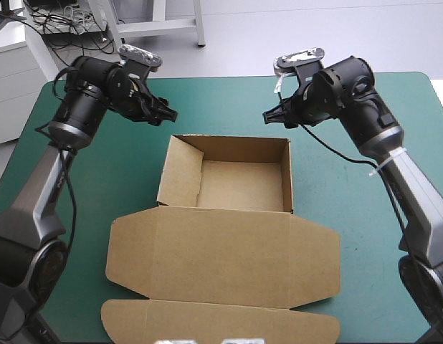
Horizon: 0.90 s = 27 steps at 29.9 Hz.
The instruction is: Fold the box
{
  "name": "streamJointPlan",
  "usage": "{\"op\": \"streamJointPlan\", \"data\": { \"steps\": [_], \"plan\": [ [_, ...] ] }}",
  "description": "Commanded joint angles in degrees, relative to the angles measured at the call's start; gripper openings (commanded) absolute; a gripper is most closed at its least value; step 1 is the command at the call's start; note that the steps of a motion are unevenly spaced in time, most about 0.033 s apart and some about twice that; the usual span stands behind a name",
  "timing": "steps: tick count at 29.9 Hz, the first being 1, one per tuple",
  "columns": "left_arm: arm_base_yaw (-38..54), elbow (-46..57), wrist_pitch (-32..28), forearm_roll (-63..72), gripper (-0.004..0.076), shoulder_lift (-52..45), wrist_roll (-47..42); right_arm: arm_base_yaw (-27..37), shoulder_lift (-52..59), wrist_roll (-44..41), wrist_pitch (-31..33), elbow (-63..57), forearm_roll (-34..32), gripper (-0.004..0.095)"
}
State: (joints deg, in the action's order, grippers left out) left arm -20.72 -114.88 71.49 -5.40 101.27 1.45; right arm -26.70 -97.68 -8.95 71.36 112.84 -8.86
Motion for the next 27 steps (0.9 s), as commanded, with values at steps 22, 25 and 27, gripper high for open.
{"op": "streamJointPlan", "data": {
  "steps": [22, 25, 27],
  "plan": [
    [0.00, 22.66, 0.43, -1.62, -0.0010, -41.14, 0.99, 0.37, -1.19, -4.58, 0.47, -12.13, 2.31, 0.0497],
    [0.00, 30.30, -1.43, 0.94, -0.0010, -46.62, 1.25, 0.37, -3.57, -4.58, 0.47, -12.13, 4.15, 0.0494],
    [0.00, 35.39, -3.22, 1.18, -0.0010, -50.38, 1.25, 0.37, -5.11, -4.58, 0.47, -12.13, 4.28, 0.0494]
  ]
}}
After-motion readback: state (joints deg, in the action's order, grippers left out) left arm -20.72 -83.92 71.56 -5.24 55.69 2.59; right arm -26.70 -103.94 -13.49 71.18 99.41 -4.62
